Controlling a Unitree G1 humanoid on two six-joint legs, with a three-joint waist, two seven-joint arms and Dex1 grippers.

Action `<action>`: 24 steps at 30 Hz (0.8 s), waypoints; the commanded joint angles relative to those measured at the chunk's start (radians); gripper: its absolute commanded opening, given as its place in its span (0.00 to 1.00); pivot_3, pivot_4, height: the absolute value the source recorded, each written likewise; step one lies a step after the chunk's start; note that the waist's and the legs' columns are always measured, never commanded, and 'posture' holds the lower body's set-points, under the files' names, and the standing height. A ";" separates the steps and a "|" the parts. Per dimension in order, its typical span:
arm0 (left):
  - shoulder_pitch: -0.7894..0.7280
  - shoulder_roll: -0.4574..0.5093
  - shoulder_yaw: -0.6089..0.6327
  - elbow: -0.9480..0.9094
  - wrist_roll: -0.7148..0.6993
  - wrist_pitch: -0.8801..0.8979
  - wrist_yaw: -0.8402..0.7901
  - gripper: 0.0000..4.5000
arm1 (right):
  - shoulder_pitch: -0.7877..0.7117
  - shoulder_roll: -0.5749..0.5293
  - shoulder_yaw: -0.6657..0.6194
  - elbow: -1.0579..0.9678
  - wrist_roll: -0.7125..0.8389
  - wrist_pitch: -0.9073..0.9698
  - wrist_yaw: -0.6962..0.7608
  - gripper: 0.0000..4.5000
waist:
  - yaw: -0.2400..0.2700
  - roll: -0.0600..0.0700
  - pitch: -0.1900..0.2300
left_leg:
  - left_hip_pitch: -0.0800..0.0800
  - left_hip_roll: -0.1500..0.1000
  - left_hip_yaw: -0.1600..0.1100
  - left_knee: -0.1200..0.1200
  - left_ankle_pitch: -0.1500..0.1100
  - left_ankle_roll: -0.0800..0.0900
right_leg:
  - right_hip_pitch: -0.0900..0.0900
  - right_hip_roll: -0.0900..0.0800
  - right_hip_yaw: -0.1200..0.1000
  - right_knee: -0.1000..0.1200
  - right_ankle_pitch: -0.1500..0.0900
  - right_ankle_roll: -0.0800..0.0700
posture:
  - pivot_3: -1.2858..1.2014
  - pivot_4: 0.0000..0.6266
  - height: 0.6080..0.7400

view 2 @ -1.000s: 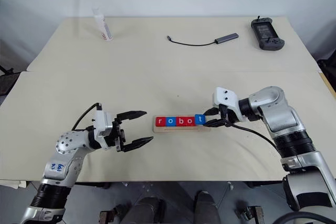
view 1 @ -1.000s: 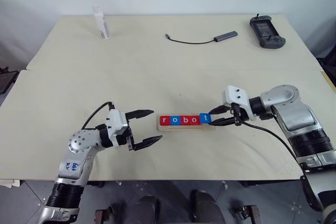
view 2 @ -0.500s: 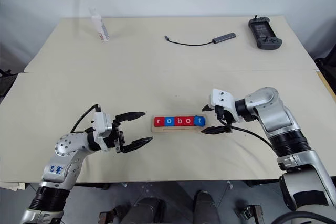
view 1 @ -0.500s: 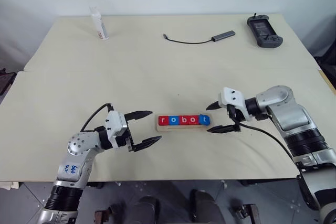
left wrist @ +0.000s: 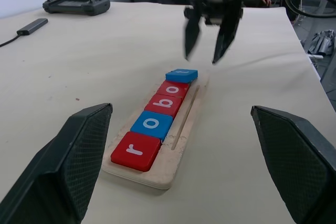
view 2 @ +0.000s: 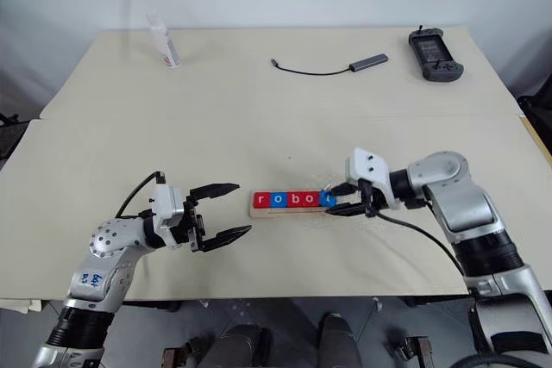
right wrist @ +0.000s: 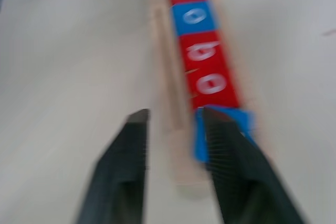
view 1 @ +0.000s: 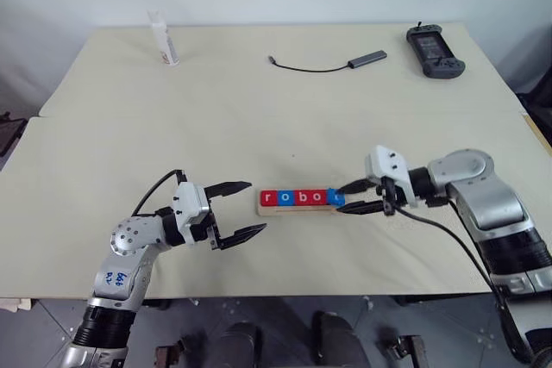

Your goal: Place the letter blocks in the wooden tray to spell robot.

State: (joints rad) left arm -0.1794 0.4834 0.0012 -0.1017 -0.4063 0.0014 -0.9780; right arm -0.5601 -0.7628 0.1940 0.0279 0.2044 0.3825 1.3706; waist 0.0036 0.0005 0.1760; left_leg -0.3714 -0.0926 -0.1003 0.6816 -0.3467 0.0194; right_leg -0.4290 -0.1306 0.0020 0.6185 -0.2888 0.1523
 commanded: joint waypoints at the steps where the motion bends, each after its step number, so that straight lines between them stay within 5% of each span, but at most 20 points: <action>1: -0.006 0.004 0.006 -0.020 -0.007 -0.005 -0.004 1.00 | 0.003 0.004 -0.004 -0.049 0.018 0.007 -0.014 0.02 | 0.000 0.000 0.000 | 0.000 0.000 0.000 0.000 0.000 0.000 | 0.000 0.000 0.000 0.000 0.000 0.000 | 0.52 0.24 1.00; 19: 0.007 0.004 0.008 -0.037 -0.005 0.001 0.009 1.00 | -0.060 0.011 0.016 0.099 -0.051 -0.042 -0.067 0.01 | -0.003 0.000 0.000 | 0.000 0.000 0.000 0.000 0.000 0.000 | 0.000 0.000 0.000 0.000 0.000 0.000 | 0.52 0.24 1.00; 24: 0.018 0.021 0.025 -0.045 -0.015 0.014 0.005 1.00 | 0.002 -0.025 -0.102 -0.006 0.086 0.014 -0.031 0.05 | 0.000 0.000 0.000 | 0.000 0.000 0.000 0.000 0.000 0.000 | 0.000 0.000 0.000 0.000 0.000 0.000 | 0.52 0.24 1.00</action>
State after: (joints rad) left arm -0.1781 0.4864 0.0009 -0.1089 -0.4069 0.0146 -0.9728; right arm -0.5714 -0.7624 0.1655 0.0789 0.2243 0.3732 1.3268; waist 0.0035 0.0005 0.1760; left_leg -0.3712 -0.0923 -0.1004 0.6815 -0.3468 0.0194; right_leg -0.4288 -0.1304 0.0019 0.6185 -0.2888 0.1522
